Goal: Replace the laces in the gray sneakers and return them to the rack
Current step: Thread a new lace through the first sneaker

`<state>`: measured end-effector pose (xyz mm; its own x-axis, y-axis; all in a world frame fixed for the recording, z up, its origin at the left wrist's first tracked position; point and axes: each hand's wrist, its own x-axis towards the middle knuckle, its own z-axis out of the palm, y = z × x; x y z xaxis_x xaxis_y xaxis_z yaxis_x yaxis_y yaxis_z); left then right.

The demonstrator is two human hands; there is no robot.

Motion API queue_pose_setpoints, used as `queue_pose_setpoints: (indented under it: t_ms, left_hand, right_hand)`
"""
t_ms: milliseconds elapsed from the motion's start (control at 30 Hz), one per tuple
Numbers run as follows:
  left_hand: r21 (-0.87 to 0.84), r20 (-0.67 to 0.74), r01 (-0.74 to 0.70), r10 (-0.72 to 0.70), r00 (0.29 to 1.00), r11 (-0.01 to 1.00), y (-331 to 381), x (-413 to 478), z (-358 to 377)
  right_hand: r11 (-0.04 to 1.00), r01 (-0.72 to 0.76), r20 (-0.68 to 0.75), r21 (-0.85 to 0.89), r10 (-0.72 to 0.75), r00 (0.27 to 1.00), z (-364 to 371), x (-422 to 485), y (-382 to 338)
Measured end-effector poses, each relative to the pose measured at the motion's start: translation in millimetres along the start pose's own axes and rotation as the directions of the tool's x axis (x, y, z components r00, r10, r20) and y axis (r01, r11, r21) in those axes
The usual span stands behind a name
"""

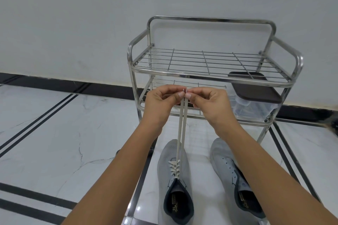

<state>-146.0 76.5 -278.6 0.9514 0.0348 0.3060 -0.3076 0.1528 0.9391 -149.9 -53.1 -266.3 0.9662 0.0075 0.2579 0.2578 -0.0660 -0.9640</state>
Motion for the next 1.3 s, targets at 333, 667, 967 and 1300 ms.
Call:
queue_pose_setpoints:
  t_ms: [333, 667, 967, 1300]
  left_hand:
    - [0.015, -0.008, 0.005, -0.005, 1.000, 1.000, 1, 0, 1]
    - [0.026, -0.016, 0.010, -0.010, 1.000, 1.000, 1, -1, 1]
    - [0.068, -0.053, 0.037, -0.033, 0.998, 0.997, -10, -2, -8]
    - [0.719, -0.157, 0.266, -0.223, 0.962, 0.642, -99, -50, -73]
  right_hand:
    - [1.000, 0.011, -0.009, -0.012, -0.012, 1.000, 0, 0, 0]
    - [1.000, 0.010, -0.006, -0.009, -0.010, 1.000, 0, 1, 1]
    - [0.983, 0.033, -0.006, -0.179, -0.035, 0.999, -7, 5, 15]
    - [0.465, 0.026, 0.239, -0.885, 0.405, 0.882, -13, -30, 97]
